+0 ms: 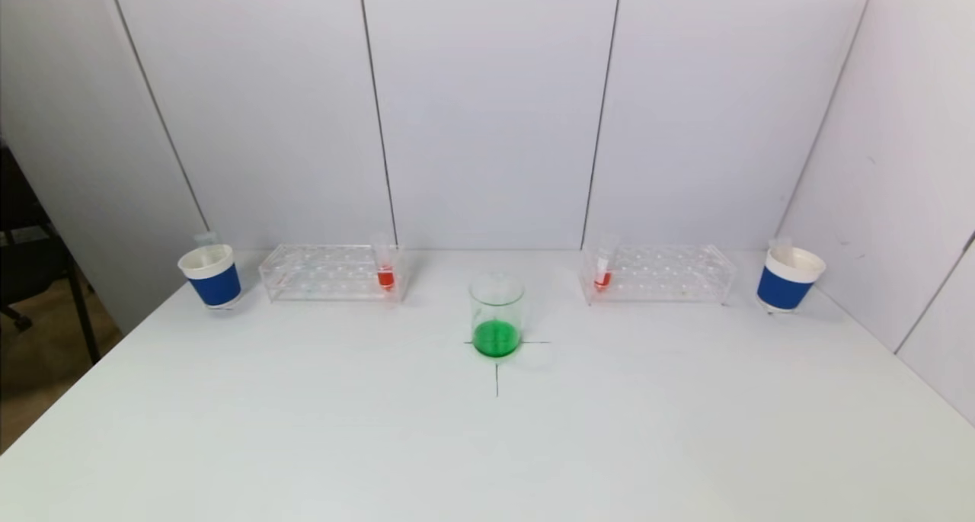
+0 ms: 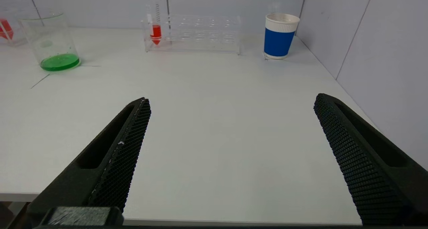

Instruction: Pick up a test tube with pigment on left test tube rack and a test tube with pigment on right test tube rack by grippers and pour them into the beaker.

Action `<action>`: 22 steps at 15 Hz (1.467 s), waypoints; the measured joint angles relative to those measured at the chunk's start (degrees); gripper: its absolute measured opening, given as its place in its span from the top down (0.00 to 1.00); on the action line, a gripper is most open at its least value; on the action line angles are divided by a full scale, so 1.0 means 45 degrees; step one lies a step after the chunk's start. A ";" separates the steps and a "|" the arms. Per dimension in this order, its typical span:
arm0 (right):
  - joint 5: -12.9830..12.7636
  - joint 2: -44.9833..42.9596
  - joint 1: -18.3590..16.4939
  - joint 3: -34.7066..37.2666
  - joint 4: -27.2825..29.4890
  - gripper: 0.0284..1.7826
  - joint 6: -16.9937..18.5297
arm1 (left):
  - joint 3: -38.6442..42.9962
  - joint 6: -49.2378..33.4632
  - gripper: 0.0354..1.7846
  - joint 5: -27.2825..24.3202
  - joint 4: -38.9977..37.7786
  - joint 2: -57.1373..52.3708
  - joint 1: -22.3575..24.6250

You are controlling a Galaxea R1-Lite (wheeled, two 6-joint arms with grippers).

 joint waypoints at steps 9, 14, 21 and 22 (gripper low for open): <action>-0.0003 -0.0051 0.0000 0.0089 -0.0024 0.00 0.0577 | 0.0000 -0.0003 0.01 0.0000 -0.0005 0.0000 0.0000; -0.0003 -0.0051 0.0000 0.0089 -0.0024 0.00 0.0585 | 0.0000 0.0000 0.01 0.0000 -0.0005 0.0000 0.0000; -0.0003 -0.0051 0.0000 0.0089 -0.0024 0.00 0.0585 | 0.0000 -0.0003 0.01 0.0003 -0.0005 0.0005 0.0005; -0.0003 -0.0051 0.0000 0.0089 -0.0030 0.00 0.0580 | 0.0000 -0.0003 0.01 0.0000 -0.0011 0.0000 0.0005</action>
